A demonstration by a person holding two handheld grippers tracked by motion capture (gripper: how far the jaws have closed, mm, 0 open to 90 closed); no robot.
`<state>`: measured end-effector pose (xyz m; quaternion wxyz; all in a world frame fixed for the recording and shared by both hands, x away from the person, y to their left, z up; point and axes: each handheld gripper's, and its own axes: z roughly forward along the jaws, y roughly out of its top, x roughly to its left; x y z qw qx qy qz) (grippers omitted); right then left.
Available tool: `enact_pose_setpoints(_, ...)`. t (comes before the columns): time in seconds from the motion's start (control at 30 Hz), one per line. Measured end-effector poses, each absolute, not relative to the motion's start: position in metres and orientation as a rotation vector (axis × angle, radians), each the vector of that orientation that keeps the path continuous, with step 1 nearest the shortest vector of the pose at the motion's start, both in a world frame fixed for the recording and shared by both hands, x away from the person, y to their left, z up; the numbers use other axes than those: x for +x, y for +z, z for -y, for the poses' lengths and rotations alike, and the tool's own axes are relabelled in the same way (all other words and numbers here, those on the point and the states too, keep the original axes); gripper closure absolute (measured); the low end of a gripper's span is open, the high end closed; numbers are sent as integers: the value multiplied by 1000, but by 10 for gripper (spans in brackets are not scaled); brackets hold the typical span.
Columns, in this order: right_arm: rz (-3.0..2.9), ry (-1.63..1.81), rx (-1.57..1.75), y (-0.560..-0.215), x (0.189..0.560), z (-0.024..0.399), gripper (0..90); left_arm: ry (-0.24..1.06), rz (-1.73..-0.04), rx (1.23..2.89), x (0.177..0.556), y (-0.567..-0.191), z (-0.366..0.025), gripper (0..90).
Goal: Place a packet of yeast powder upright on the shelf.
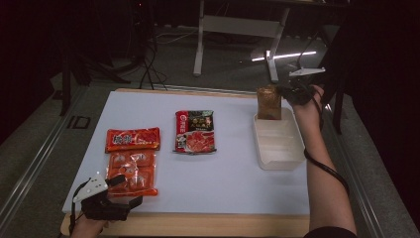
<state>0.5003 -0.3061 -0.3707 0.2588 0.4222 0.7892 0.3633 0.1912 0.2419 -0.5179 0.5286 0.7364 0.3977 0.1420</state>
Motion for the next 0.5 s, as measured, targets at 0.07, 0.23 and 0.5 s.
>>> enact_pose_setpoints(0.07,-2139,969,1165,-377,501,310,886,341,-946,1758,191,-518,-242,16)
enact_pose_setpoints(0.23,-2097,920,1233,-384,501,323,876,342,-942,1755,191,-518,-242,16)
enact_pose_setpoints(0.5,-2050,948,1273,-377,493,336,769,351,-930,1752,190,-517,-241,17)
